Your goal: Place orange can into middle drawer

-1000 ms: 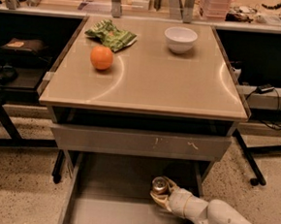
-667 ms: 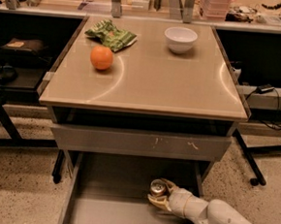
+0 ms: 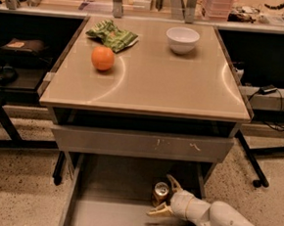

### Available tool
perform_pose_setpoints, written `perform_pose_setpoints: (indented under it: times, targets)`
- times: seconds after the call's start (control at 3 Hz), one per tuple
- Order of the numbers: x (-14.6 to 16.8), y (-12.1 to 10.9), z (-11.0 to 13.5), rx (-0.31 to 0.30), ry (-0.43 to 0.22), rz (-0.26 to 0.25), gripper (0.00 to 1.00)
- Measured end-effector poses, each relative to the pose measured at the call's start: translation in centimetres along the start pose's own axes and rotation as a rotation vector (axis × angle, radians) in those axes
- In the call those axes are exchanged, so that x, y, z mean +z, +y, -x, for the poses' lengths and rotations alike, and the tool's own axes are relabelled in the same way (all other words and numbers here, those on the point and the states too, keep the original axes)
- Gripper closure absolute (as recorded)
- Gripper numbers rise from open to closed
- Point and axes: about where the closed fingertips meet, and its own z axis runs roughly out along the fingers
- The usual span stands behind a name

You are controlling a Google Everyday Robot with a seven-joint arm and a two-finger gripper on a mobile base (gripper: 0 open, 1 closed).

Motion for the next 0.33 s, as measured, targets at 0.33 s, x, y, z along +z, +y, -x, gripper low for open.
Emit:
perform_pose_setpoints:
  times: [0.33]
  targets:
    - [0.0, 0.0, 0.0, 0.0, 0.0, 0.0, 0.0]
